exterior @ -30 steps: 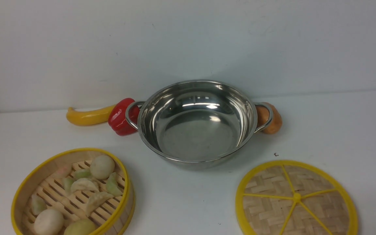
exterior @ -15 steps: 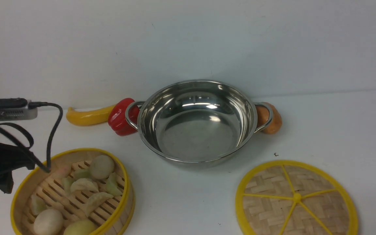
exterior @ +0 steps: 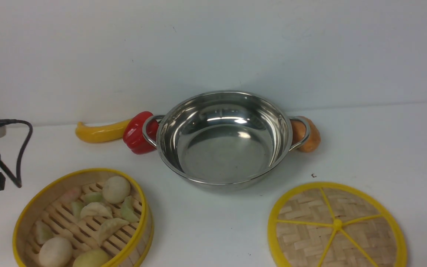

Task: Place the steamer in the pot on the white table, and put the lid on the steamer.
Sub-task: 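Grasp the rim of the steamer basket holding the buns with the left gripper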

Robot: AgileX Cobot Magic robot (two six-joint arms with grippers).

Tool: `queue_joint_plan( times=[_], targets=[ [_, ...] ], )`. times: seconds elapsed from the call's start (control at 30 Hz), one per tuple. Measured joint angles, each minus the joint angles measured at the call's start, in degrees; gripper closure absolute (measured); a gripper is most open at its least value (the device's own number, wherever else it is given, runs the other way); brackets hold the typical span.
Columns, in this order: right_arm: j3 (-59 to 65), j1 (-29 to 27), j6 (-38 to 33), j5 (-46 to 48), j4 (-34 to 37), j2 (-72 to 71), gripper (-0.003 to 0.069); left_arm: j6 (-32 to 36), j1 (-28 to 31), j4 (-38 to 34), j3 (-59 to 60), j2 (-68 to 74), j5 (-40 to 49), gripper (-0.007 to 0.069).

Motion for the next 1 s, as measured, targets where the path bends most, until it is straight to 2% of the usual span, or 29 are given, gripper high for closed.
queue_joint_plan(
  times=[0.03,0.1,0.17,0.2,0.3,0.5,0.67,1.0],
  targets=[
    [0.00,0.00,0.00,0.00,0.00,0.00,0.0415,2.77,0.70,-3.79,0.00,0.12,-0.21,0.0383],
    [0.00,0.00,0.00,0.00,0.00,0.00,0.0415,13.56,2.25,-12.98,0.00,0.55,-0.87,0.0383],
    [0.00,0.00,0.00,0.00,0.00,0.00,0.0415,21.30,2.57,-19.49,0.00,1.23,-1.05,0.0383],
    [0.00,0.00,0.00,0.00,0.00,0.00,0.0415,24.52,2.56,-21.97,0.00,1.79,-1.05,0.0383],
    [0.00,0.00,0.00,0.00,0.00,0.00,0.0415,28.60,2.56,-24.41,0.00,3.52,-1.05,0.0383],
    [0.00,0.00,0.00,0.00,0.00,0.00,0.0415,27.73,2.79,-19.99,0.00,8.01,-1.41,0.0383],
    [0.00,0.00,0.00,0.00,0.00,0.00,0.0414,27.42,2.81,-19.58,0.00,8.32,-1.96,0.0382],
    [0.00,0.00,0.00,0.00,0.00,0.00,0.0414,25.98,2.81,-17.85,0.00,9.33,-2.64,0.0257]
  ],
)
